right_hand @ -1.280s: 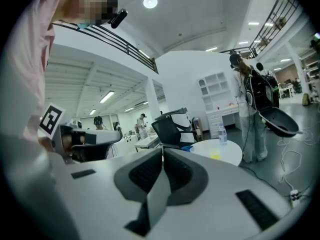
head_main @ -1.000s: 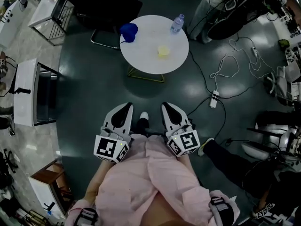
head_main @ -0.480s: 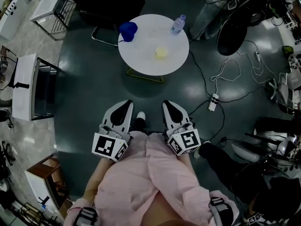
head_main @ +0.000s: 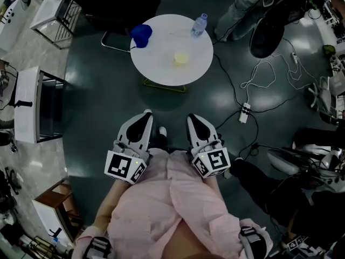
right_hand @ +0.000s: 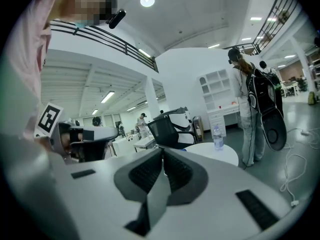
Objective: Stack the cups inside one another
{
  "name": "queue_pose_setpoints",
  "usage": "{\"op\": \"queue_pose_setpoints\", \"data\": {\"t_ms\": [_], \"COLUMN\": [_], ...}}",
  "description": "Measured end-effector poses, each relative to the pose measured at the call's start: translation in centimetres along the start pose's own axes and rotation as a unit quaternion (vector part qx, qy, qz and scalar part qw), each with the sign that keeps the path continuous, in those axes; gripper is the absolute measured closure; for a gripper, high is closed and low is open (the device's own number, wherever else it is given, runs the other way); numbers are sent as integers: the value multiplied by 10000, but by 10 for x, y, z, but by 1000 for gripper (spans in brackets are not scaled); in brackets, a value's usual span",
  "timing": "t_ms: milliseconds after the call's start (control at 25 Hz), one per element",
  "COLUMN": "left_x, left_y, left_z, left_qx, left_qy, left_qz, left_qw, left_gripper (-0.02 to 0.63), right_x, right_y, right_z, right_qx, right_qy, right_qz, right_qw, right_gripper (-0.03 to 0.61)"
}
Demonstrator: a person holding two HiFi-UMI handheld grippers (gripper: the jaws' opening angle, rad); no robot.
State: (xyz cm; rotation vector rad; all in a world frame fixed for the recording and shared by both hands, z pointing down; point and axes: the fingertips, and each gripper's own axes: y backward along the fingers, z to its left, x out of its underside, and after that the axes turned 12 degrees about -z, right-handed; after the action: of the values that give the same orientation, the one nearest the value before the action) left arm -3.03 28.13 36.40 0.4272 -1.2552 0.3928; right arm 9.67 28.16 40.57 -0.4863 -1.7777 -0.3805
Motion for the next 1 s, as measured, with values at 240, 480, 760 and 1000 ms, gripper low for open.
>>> {"op": "queue_pose_setpoints", "data": {"t_ms": [240,480,760,1000], "left_x": [4,-3,-18,-29], "left_y": [-18,-46,-80,-100], "left_z": [16,43,78,107], "left_qx": [142,262,463,619], "left_qy": [0,130,200,365], "left_qz": [127,150,165,145], "left_qw": [9998,9995,9986,9973], "left_gripper": [595,595,595,595], "right_x": [0,-5,-13,-16], "right_y": [-14,-46,-91,-124], "right_z": [-11,-17,-24,-24], "right_qx": [263,422,632,836], "right_qy": [44,143,188,157], "right_qz": [23,71,83,71], "right_qw": [9996,9990,9978,9963], "right_gripper": [545,545,545,545]}}
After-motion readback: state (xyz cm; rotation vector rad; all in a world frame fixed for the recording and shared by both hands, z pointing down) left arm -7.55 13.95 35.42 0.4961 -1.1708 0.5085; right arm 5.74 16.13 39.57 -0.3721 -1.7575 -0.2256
